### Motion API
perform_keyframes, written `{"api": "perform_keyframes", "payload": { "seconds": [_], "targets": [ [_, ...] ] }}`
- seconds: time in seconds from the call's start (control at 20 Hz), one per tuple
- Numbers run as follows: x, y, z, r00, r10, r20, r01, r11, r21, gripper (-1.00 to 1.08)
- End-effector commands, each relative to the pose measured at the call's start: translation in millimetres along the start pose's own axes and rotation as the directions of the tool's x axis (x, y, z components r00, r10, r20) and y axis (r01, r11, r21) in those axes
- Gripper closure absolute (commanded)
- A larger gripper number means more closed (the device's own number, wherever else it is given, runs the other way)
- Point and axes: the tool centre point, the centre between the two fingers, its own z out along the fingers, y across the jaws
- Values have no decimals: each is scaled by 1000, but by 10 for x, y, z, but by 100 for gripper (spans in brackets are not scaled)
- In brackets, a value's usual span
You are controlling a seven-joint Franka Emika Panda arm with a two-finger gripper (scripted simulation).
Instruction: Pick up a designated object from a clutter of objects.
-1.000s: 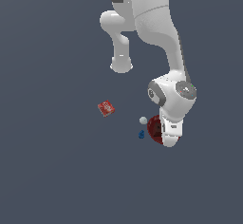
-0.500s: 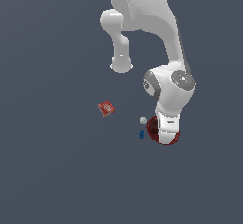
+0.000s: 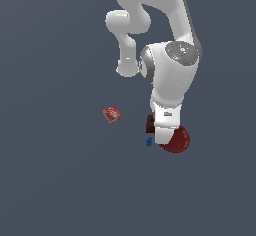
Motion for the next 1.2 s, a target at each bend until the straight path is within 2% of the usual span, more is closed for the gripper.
{"api": "perform_keyframes", "payload": {
  "seconds": [0.0,0.7,1.15],
  "targets": [
    [-166,51,-280,1000,-1,-2,1,1000,-1,108],
    [-1068,367,-1725,1000,0,-2,0,1000,2,108],
    [-1418,520,-2274,1000,2,1,-2,1000,3,108]
  ]
}}
